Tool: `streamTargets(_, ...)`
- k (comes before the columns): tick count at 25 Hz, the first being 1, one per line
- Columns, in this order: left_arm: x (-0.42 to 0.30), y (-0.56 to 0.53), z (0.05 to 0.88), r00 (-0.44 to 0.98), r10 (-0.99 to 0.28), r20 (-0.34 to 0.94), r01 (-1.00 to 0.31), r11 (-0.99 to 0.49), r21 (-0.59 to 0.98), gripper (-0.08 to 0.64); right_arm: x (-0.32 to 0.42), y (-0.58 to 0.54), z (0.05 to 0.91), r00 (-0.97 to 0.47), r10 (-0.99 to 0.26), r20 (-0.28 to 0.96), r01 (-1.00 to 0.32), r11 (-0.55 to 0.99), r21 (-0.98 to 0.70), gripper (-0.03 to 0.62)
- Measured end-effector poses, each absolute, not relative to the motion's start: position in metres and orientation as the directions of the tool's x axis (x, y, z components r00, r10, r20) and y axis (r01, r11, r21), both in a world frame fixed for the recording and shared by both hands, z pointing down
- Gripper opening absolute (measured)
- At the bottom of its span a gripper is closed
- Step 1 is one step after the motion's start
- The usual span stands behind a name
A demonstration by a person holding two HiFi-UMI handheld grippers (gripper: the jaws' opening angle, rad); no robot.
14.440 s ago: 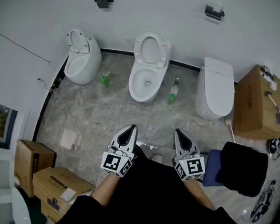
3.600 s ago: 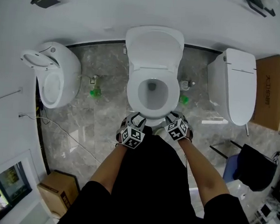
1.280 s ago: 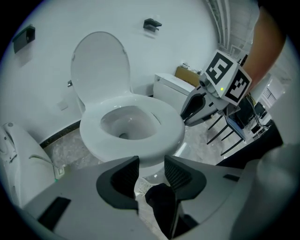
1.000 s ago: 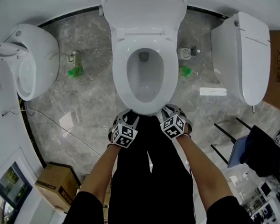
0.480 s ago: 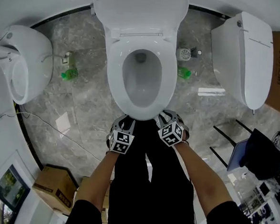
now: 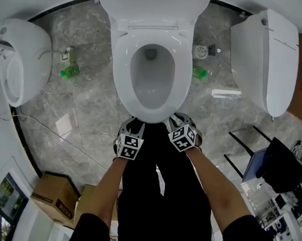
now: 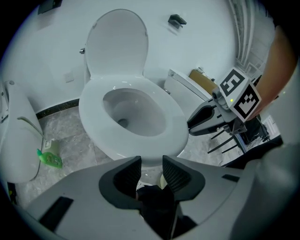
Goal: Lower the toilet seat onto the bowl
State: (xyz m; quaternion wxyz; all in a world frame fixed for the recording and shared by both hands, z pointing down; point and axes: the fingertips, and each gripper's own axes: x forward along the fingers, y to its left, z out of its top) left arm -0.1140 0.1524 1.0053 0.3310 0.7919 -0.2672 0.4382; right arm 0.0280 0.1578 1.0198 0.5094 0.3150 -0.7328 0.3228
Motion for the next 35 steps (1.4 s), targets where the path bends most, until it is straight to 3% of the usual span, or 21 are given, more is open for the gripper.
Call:
streamTargets(23,-0.114,0.159,1.042,0.493,-0.093,0.865,-0.701,-0.631,0.332,0.175,0.031,0.160,1.047,-0.323,-0.055,0.945,-0.773,0.591,-0.230,0.118)
streamTargets(29,-0.128,0.118,1.014,0.464,-0.235,0.854,-0.821,-0.477,0.314,0.189,0.047,0.143,1.008,-0.320,-0.112,0.941,-0.802,0.561,-0.206,0.124)
streamTargets(35,-0.127,0.094,0.948,0.487,-0.293,0.823,-0.821,-0.474,0.318,0.190,0.060,0.117,0.942,-0.340,-0.222,0.914,-0.853,0.482,-0.201,0.131)
